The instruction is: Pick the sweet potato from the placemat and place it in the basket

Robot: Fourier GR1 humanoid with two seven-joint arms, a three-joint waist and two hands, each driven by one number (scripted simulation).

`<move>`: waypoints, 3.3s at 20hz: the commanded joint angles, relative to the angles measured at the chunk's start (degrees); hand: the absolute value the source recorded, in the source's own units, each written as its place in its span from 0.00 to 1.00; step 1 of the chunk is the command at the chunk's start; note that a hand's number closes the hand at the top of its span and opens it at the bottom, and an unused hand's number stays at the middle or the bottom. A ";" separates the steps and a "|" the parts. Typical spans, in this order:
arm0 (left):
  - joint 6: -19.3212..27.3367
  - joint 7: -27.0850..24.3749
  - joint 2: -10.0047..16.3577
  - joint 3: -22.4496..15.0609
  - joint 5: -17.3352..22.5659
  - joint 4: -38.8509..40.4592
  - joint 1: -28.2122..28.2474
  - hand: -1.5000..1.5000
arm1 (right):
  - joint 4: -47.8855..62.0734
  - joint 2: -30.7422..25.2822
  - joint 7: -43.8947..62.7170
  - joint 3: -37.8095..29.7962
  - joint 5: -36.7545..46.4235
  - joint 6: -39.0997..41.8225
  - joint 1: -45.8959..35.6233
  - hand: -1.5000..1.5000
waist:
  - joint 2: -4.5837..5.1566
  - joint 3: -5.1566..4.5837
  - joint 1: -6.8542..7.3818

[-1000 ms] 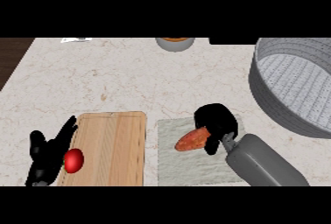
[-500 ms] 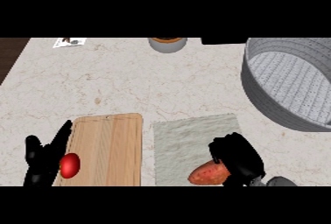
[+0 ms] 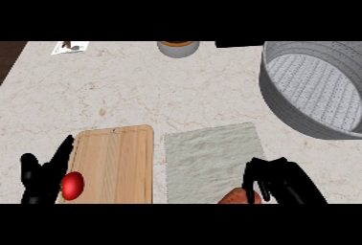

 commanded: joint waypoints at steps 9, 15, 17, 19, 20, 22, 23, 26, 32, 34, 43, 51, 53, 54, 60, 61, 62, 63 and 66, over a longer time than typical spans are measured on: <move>0.48 3.82 -2.91 -2.13 -1.22 3.88 -2.09 0.50 | -22.51 -8.27 16.11 -35.70 -25.68 2.92 -0.93 1.00 | 0.87 -0.94 1.64; -2.43 2.22 -1.88 -1.25 -0.64 4.40 -1.59 0.50 | -8.08 -15.12 19.35 -53.41 -41.95 7.65 -12.03 1.00 | 1.00 -0.92 3.33; -2.20 2.12 -2.64 -1.23 -1.03 5.29 -2.62 0.50 | -3.58 -17.91 20.59 -55.38 -44.12 9.28 -15.83 1.00 | 1.09 -0.93 3.78; -1.41 4.54 -2.83 -2.21 -1.80 3.05 -2.13 0.50 | 1.51 -20.71 19.17 -58.64 -46.90 12.66 -17.01 1.00 | 1.04 -0.87 3.89; -2.51 4.44 -2.63 -1.94 -1.74 5.68 -4.58 0.50 | 5.49 -22.00 17.69 -58.83 -48.04 14.38 -18.74 1.00 | 1.23 -0.89 3.91; -2.67 -0.20 -4.37 -2.75 -2.52 6.54 -1.69 0.50 | 11.42 -23.14 16.40 -56.04 -45.57 14.72 -21.74 1.00 | 1.47 -0.93 5.21; -2.85 0.41 -3.66 -1.69 -2.43 7.75 -2.90 0.50 | 13.39 -23.62 14.71 -55.77 -45.10 15.72 -22.61 1.00 | 1.47 -0.91 5.05; -4.00 -0.77 -3.69 -1.45 -2.50 7.84 -2.31 0.50 | 16.92 -22.63 8.31 -56.18 -41.40 18.43 -19.16 1.00 | 1.28 -0.85 4.21; -4.90 2.16 -3.33 -0.16 -1.98 8.65 -5.49 0.50 | 30.95 -20.24 -0.03 -48.96 -34.91 16.70 -27.22 1.00 | 1.61 -0.86 5.40; -2.45 4.69 -4.35 -2.00 -4.08 4.45 -4.43 0.50 | 35.37 -18.60 -0.27 -47.57 -34.77 15.92 -30.99 1.00 | 1.43 -0.84 5.56; -6.30 0.19 -3.78 0.43 -2.67 6.97 -2.17 0.50 | 50.93 -13.70 -10.29 -51.93 -38.74 19.11 -30.85 1.00 | 1.33 -0.82 4.78; -4.83 5.49 -4.22 0.83 -3.38 5.18 -5.24 0.50 | 61.26 -15.87 -16.21 -47.50 -25.83 12.98 -33.14 1.00 | 1.74 -0.82 5.09; -6.74 2.68 -3.58 1.79 -2.86 6.92 -4.29 0.50 | 62.94 -16.62 -17.34 -47.79 -24.22 11.18 -34.20 1.00 | 1.48 -0.85 4.88; -5.56 2.33 -4.63 0.83 -4.24 7.58 -4.92 0.50 | 65.54 -16.13 -23.43 -46.03 -22.16 12.46 -31.37 1.00 | 1.74 -0.79 4.97; -5.02 3.43 -6.10 0.03 -5.14 6.30 -4.73 0.50 | 76.78 -20.14 -31.82 -46.62 -19.43 14.33 -38.82 0.00 | 1.67 -0.77 5.62; -6.86 1.34 -4.62 1.40 -3.87 5.64 -0.96 0.50 | 76.54 -20.08 -33.35 -47.02 -19.71 14.46 -37.32 0.00 | 1.47 -0.79 5.47; -4.81 2.69 -5.65 0.11 -6.35 5.65 -3.11 0.50 | 76.49 -19.63 -30.52 -46.24 -19.19 14.67 -40.33 0.00 | 1.36 -0.82 5.11; -6.44 2.40 -4.83 1.11 -4.70 5.64 -1.90 0.50 | 80.18 -20.26 -34.64 -47.56 -19.51 14.69 -39.91 0.00 | 1.54 -0.77 5.56; -3.91 2.05 -7.63 -0.09 -6.81 7.29 -3.69 0.50 | 82.12 -21.10 -33.68 -49.56 -20.89 15.19 -42.91 0.00 | 1.48 -0.81 4.99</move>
